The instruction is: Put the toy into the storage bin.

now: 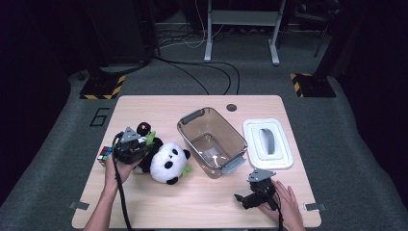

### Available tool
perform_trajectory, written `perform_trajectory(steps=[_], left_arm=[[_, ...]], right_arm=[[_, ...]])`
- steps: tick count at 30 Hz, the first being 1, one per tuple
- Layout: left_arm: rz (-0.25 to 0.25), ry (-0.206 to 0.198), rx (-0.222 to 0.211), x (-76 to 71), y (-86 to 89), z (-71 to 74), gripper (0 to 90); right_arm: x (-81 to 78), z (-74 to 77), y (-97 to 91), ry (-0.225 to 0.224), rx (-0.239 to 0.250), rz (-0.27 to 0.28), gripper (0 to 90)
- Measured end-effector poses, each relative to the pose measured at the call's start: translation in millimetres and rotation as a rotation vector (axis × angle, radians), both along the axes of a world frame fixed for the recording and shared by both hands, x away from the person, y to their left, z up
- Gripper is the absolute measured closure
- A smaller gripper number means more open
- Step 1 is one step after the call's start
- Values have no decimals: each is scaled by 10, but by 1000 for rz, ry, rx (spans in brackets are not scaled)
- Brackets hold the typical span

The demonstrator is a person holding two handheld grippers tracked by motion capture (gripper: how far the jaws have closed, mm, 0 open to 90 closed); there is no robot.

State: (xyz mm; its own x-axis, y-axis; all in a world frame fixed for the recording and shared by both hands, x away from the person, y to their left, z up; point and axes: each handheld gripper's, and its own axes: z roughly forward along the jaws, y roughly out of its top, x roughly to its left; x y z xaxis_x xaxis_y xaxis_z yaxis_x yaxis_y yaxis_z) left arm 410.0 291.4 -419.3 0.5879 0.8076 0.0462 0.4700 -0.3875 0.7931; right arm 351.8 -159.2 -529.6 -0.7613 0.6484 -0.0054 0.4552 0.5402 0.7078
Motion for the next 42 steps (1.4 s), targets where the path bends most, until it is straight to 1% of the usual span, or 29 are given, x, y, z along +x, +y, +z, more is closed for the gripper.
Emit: perform_trajectory(steps=[8, 12, 16, 18, 19, 25, 29, 32, 35, 36, 39, 42], left_arm=[[-31, -18, -41, -107, 59, 149, 766], [-44, -27, -40, -136, 86, 234, 766], [-62, -34, -57, -157, 112, 331, 767], [-70, -42, -74, -167, 119, 377, 767], [-78, -41, -74, -174, 126, 406, 767], [-91, -58, -91, -211, 150, 540, 767], [-92, -65, -114, -220, 178, 590, 766], [-99, -72, -117, -222, 192, 631, 767], [-98, -79, -132, -217, 190, 668, 767], [-102, -76, -130, -213, 194, 687, 767], [-103, -91, -136, -195, 174, 731, 767], [-112, -94, -136, -178, 152, 791, 766]], right_arm=[[1, 0, 1, 0, 0, 0, 0], [1, 0, 1, 0, 0, 0, 0], [0, 0, 2, 2, 1, -2, 0], [2, 0, 1, 1, 0, 1, 0], [3, -1, 1, 1, 2, 2, 0], [2, 0, 1, 1, 0, 1, 0], [2, 0, 1, 1, 0, 1, 0], [2, 0, 1, 1, 0, 2, 0], [2, 0, 1, 1, 0, 1, 0], [2, 0, 1, 1, 0, 1, 0], [2, 0, 1, 1, 0, 1, 0], [3, 0, 1, 1, 0, 2, 0]])
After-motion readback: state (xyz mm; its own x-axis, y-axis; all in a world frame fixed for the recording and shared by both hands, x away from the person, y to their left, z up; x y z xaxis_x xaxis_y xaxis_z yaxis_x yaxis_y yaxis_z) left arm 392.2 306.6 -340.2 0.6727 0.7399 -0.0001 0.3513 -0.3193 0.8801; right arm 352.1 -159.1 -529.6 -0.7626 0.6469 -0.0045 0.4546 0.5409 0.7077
